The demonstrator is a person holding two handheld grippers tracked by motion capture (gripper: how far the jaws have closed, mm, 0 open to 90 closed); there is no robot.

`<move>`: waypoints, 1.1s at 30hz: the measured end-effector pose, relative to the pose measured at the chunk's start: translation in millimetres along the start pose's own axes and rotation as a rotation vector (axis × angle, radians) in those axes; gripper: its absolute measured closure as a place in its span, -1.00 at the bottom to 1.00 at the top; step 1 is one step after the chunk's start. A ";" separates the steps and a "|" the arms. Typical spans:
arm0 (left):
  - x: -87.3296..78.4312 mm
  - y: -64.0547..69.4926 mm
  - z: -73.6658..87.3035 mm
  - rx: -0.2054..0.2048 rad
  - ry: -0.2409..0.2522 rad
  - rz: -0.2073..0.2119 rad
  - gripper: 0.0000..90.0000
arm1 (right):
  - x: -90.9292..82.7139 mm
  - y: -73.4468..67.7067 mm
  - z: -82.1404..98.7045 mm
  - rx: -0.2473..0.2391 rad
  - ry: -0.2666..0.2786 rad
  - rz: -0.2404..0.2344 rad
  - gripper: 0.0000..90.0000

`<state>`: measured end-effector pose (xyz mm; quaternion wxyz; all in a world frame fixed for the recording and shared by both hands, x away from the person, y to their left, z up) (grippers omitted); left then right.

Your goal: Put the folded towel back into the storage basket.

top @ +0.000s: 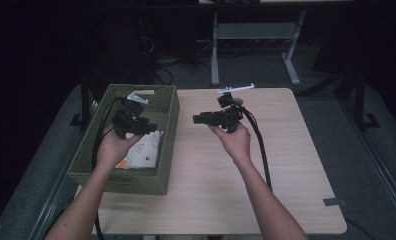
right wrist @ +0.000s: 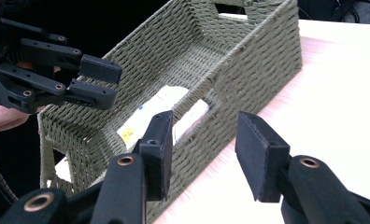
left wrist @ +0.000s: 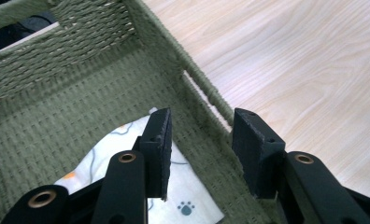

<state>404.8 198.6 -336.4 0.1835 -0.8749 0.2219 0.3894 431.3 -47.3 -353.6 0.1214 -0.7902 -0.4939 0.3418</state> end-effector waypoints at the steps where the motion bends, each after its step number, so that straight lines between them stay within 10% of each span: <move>1: 0.0 0.0 0.0 0.000 0.000 0.000 0.29 | 0.0 0.0 0.0 0.000 0.000 0.000 0.25; 33: 20.4 74.6 -34.1 0.060 0.017 0.085 0.13 | -83.4 49.6 36.3 0.065 0.052 0.047 -0.04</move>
Point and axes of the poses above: each handheld gripper's, and its own axes: x roughly forward along the jaws, z roughly out of its underside, y roughly to its right, the point moved 4 cm from there along x, roughly forward along the jaws, and after that the axes turned 8 degrees about -z, right-handed, at the moved point
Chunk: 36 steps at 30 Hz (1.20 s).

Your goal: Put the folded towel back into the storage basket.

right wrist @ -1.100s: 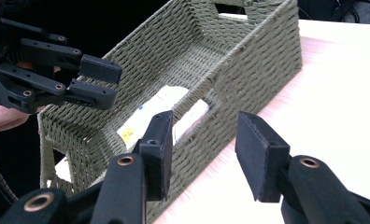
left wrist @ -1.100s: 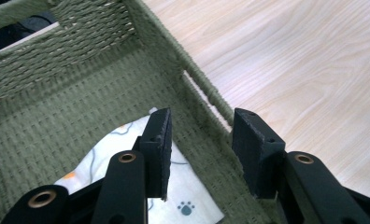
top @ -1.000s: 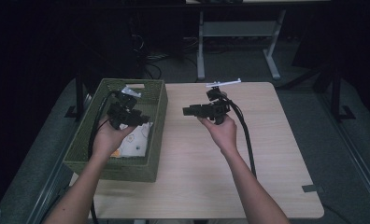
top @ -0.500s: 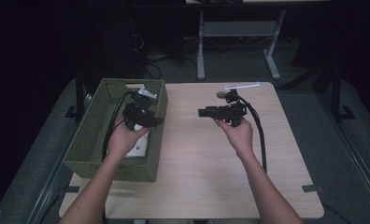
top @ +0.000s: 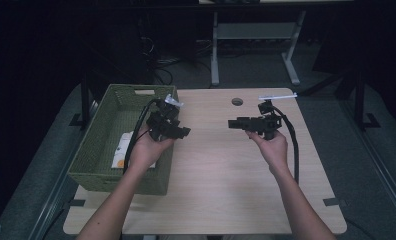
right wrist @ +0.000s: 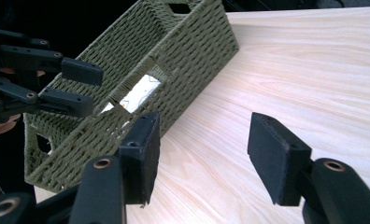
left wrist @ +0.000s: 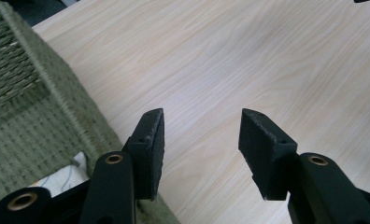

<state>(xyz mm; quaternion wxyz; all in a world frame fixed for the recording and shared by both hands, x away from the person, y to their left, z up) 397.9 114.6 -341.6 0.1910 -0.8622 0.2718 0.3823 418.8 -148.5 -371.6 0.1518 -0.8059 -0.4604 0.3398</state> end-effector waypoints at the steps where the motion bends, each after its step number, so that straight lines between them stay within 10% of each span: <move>1: 0.3 1.2 -0.7 0.004 0.000 0.001 0.12 | -1.9 1.0 0.8 0.003 0.002 0.000 -0.05; 36: 24.2 53.6 -7.3 0.010 -0.001 0.067 -0.32 | -63.0 35.9 37.4 0.066 0.052 0.023 -0.25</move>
Point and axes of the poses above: each handheld gripper's, and its own axes: x roughly forward along the jaws, z roughly out of its underside, y roughly to its right, the point moved 4 cm from there along x, roughly forward along the jaws, and after that the axes turned 8 degrees about -z, right-handed, at the moved point
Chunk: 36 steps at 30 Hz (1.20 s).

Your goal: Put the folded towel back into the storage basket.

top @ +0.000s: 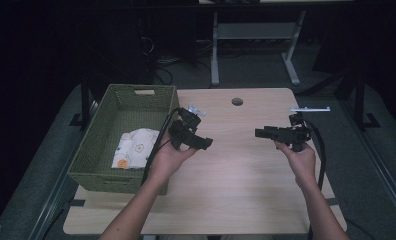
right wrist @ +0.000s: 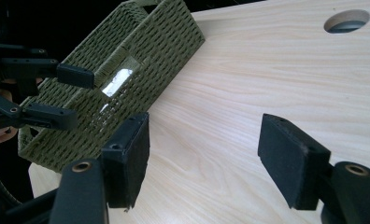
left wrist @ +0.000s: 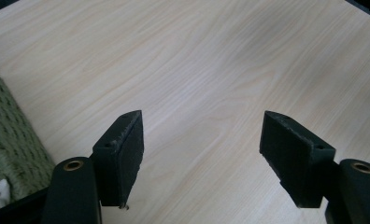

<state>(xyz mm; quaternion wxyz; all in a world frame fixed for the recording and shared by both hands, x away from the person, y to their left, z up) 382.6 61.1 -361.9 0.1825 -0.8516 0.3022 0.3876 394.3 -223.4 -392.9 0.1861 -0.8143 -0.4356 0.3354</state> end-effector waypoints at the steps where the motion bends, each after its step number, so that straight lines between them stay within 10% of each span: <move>1: 0.8 1.1 0.2 -0.004 0.001 0.003 -0.32 | -1.8 1.0 1.2 -0.001 0.002 0.003 -0.25; 36: 25.4 40.3 17.6 -0.069 0.027 0.095 -0.38 | -50.6 30.8 40.7 0.052 0.020 0.056 -0.30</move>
Point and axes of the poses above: each handheld gripper's, and its own axes: x roughly forward along the jaws, z roughly out of its underside, y roughly to its right, the point moved 4 cm from there along x, roughly forward along the jaws, and after that the axes turned 8 degrees about -z, right-handed, at the moved point
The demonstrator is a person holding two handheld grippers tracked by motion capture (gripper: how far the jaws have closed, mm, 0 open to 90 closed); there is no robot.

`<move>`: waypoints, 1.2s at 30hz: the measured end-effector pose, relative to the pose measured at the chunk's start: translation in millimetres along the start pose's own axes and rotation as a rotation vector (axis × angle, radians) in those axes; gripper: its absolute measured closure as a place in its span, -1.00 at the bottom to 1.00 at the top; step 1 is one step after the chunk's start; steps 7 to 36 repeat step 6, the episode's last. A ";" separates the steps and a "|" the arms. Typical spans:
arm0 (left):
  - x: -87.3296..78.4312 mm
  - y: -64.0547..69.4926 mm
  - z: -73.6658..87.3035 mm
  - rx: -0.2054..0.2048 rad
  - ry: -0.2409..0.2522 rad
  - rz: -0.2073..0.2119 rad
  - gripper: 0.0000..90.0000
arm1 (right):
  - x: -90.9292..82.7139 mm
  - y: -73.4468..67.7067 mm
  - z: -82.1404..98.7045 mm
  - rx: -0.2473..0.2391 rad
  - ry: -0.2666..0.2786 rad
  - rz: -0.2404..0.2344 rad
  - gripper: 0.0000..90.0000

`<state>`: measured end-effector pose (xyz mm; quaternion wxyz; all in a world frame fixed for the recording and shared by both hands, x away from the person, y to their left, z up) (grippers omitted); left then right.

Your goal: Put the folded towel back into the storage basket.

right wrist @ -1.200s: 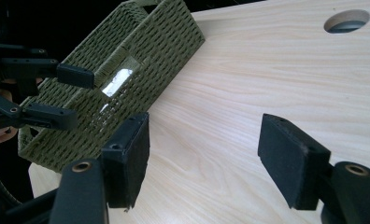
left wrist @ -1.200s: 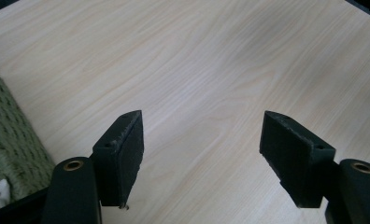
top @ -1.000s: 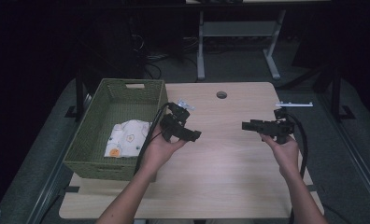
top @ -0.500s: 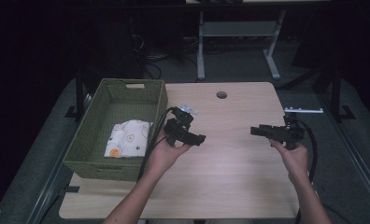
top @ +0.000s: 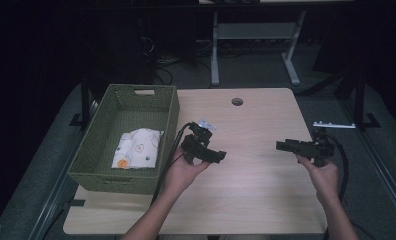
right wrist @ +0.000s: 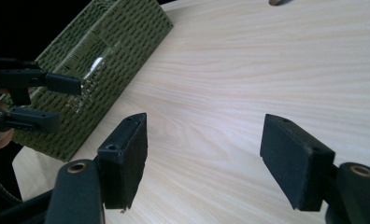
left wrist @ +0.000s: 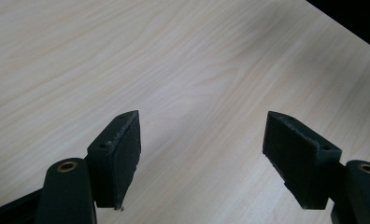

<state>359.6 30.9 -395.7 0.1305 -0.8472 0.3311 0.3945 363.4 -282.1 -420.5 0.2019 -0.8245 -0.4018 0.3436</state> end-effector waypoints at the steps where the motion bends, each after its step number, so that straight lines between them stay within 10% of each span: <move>1: 2.9 3.4 2.7 0.005 -0.002 0.008 -0.38 | -1.4 2.2 4.1 0.004 -0.007 0.007 -0.31; 36: 5.6 7.7 4.8 0.019 -0.014 0.014 -0.39 | -2.4 -3.0 7.0 -0.023 -0.006 0.009 -0.31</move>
Point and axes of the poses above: each handheld gripper's, and its own axes: x roughly forward along the jaws, z roughly out of its underside, y roughly to its right, the point moved 4 cm from there along x, roughly forward along the jaws, and after that the axes turned 8 degrees about -z, right-handed, at the moved point
